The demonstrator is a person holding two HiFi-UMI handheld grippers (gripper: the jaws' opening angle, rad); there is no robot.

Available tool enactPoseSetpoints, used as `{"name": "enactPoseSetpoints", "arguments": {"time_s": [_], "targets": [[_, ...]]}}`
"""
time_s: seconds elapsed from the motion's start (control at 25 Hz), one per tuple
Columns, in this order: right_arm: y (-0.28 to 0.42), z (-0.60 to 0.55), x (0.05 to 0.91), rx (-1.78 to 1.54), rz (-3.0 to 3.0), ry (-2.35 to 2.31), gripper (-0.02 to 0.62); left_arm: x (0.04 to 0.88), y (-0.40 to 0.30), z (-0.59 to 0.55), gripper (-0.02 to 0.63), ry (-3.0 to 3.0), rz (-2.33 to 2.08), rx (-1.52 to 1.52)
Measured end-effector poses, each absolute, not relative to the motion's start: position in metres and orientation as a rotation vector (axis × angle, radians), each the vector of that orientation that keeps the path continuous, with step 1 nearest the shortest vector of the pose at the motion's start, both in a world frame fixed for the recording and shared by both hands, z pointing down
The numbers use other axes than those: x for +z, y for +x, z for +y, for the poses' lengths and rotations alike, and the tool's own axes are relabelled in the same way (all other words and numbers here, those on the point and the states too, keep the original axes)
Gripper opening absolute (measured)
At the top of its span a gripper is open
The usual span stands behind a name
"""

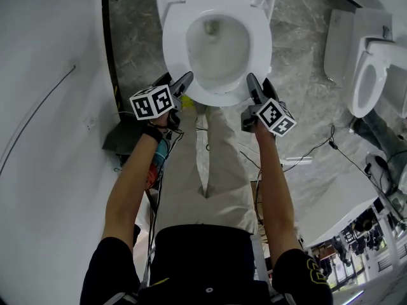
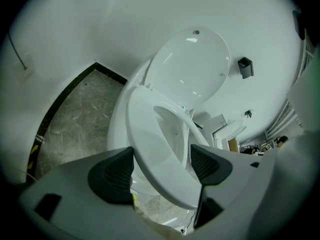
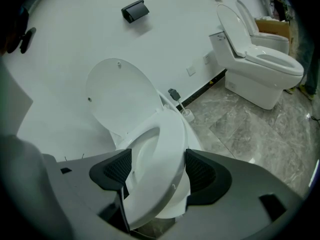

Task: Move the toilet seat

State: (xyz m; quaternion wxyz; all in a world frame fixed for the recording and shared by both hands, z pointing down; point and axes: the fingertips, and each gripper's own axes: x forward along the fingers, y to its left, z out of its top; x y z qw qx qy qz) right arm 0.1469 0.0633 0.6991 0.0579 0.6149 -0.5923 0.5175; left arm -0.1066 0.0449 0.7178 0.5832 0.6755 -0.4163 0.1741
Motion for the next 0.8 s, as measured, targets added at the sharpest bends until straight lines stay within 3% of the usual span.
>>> {"name": "enactPoseSetpoints", "arguments": {"time_s": [0.8], "targets": [[0.147,0.057,0.674,1.588,-1.896,1.83,0.351,0.693,-0.107,0.034,0.373,1.585,-0.98,0.338]]}}
